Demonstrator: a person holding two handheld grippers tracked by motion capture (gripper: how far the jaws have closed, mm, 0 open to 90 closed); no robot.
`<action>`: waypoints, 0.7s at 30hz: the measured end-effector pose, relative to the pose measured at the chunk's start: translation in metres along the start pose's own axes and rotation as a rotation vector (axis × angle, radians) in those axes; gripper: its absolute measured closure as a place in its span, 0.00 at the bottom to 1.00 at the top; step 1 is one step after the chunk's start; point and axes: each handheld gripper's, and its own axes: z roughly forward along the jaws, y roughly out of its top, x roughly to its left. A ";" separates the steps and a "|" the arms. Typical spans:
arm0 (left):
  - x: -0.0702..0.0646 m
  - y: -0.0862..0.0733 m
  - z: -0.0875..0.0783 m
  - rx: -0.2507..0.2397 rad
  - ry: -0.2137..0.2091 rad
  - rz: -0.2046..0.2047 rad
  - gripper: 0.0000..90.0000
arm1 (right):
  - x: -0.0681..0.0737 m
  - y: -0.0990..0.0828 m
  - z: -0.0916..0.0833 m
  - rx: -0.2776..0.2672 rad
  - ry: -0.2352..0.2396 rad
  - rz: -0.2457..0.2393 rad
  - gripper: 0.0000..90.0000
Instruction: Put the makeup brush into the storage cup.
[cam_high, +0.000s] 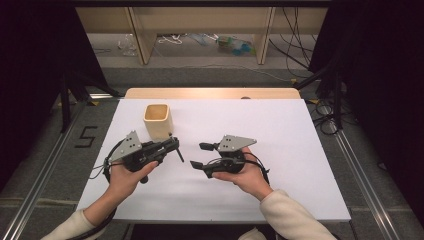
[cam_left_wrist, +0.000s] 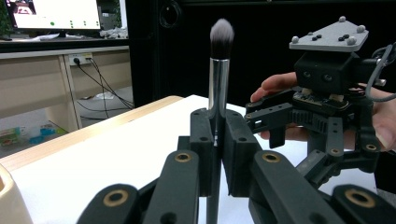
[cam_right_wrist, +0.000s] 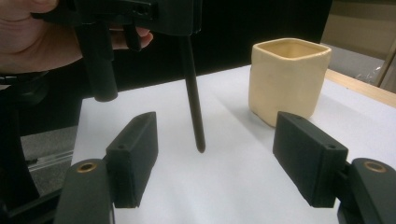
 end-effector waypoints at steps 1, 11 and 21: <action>0.000 0.000 0.000 0.001 0.000 0.002 0.93 | 0.001 0.000 -0.002 0.013 0.008 0.018 0.36; 0.001 0.000 -0.001 -0.003 0.006 -0.007 0.93 | 0.000 0.001 -0.011 -0.008 -0.009 0.003 0.35; 0.005 0.001 -0.004 -0.012 0.019 -0.007 0.93 | 0.000 0.003 -0.027 -0.020 -0.024 0.012 0.33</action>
